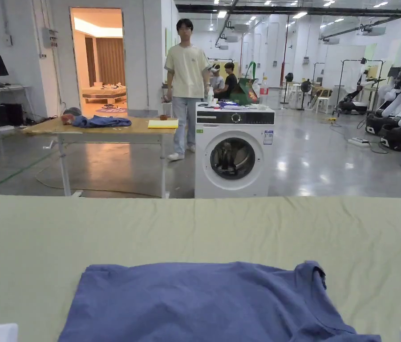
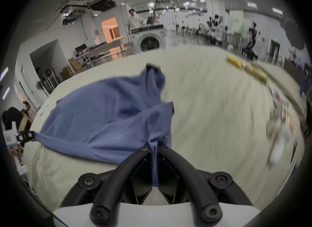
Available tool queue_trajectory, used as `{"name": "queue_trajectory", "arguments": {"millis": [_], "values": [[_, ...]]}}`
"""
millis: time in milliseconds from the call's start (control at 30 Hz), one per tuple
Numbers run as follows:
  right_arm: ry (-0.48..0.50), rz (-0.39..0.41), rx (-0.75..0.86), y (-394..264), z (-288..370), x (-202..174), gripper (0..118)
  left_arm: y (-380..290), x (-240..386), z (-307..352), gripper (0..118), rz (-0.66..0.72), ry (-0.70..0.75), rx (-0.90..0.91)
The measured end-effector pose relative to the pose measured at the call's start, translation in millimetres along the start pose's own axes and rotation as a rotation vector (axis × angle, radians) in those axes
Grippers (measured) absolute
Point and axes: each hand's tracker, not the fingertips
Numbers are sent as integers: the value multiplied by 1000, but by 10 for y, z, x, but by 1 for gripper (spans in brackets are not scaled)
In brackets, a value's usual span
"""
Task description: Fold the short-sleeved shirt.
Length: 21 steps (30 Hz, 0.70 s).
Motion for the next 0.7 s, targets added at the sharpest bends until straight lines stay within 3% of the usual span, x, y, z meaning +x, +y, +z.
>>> {"name": "queue_trajectory", "arguments": {"millis": [233,433,700], "values": [[38,105,-36,-1078,1114,262,0,-1072,-31,976,0,-92,-69,-93],[74,189,-60,-1403,1582,245,0,-1506,-135,1469,0,-141,-90,-93],[33,239,-155,-1619,1222,232,1,-1721,-272,1325,3,-220,-87,-145]]}}
